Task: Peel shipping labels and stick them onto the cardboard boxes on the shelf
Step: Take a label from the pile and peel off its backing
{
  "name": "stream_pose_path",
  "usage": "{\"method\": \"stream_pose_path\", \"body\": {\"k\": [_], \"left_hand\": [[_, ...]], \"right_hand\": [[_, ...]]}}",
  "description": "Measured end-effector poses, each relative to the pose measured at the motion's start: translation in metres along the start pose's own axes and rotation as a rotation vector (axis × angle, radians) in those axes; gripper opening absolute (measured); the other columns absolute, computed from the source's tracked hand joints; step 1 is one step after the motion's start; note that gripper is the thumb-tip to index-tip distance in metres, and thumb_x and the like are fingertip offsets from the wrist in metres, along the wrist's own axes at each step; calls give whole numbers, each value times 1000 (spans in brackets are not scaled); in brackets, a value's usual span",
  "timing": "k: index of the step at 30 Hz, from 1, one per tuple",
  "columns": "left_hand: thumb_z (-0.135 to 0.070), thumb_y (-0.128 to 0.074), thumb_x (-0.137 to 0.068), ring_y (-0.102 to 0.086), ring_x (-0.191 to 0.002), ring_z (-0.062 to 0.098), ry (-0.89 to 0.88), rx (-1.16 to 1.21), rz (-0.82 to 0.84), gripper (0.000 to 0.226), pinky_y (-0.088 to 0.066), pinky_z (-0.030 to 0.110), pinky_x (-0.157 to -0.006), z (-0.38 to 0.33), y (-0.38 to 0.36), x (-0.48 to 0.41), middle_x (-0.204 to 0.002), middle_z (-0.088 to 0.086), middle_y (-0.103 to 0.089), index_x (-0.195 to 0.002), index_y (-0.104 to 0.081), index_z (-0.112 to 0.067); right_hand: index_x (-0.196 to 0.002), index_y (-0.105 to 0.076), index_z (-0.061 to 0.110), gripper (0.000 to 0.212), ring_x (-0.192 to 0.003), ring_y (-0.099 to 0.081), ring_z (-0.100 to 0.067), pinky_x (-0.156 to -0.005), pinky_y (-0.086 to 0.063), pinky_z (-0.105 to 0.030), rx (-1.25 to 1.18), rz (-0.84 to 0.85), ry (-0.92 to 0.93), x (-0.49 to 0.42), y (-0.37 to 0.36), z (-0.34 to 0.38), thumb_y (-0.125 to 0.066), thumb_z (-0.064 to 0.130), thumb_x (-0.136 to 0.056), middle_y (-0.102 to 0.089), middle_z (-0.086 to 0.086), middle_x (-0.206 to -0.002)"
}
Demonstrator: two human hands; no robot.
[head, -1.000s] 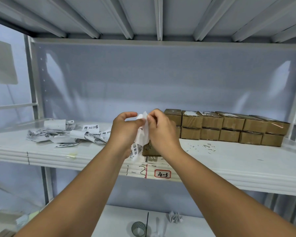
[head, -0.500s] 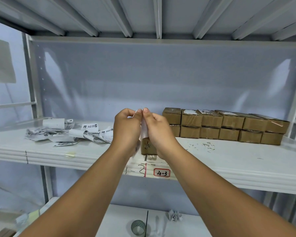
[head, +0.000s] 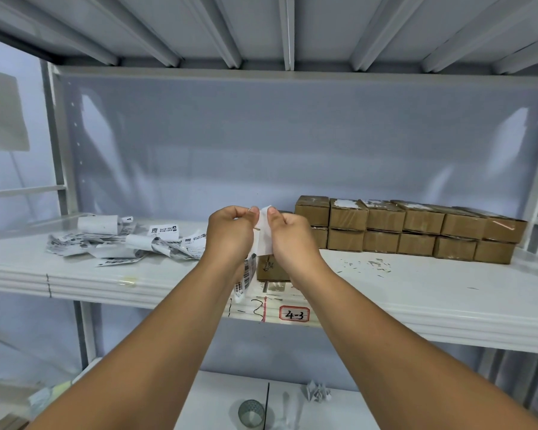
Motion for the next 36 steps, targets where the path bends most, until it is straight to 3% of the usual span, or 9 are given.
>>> {"method": "stream_pose_path", "body": {"k": [3,8,20,26,32,36], "left_hand": [[-20,-58,-93,-48,-50,18,60,40,-7,26,-37,19,-44,2,0,-2,-63,5,-56,-68,-56,-13],[-23,-56,-93,-48,-66,23,101,41,-130,23,-33,23,-52,12,7,-13,-74,7,-56,-72,-55,-15],[-24,-55,-94,-45,-61,19,89,21,-191,21,-31,24,-51,23,16,-19,-73,3,-54,-76,-55,-15],[-23,-55,-94,-47,-70,18,116,38,-183,22,-36,29,-69,26,20,-19,-75,1,-54,-74,-55,-16],[-25,-54,-94,-46,-69,22,86,13,-211,23,-35,27,-61,26,23,-24,-72,2,-52,-74,-54,-16],[-22,-54,-95,-48,-68,22,37,35,-307,26,-38,29,-68,23,24,-25,-69,1,-52,-70,-51,-15]], "right_hand": [[-59,-45,17,46,-55,-39,-17,-57,-29,-30,16,-33,-34,-4,-1,-3,-36,35,-101,-41,2,-56],[-56,-35,19,48,-55,-36,-21,-61,-30,-31,54,-128,-81,-5,2,-15,-34,37,-101,-36,2,-54],[-59,-34,23,46,-72,-41,-25,-59,-28,-32,175,-158,-141,-5,4,-25,-32,43,-101,-37,3,-62],[-60,-39,23,46,-73,-44,-25,-67,-32,-32,219,-133,-125,-6,11,-29,-32,41,-101,-41,3,-64],[-57,-37,20,48,-64,-39,-21,-55,-26,-31,223,-141,-101,-6,19,-25,-33,39,-101,-38,1,-59],[-57,-37,18,49,-63,-39,-22,-54,-26,-30,214,-170,-106,-9,21,-24,-34,36,-102,-38,0,-58]]}}
Point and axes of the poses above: each hand's wrist, its own x-axis away from the middle knuckle, its own y-axis out of the back of the hand, z = x × y, the point moved 3 cm from there along -x, towards the middle knuckle
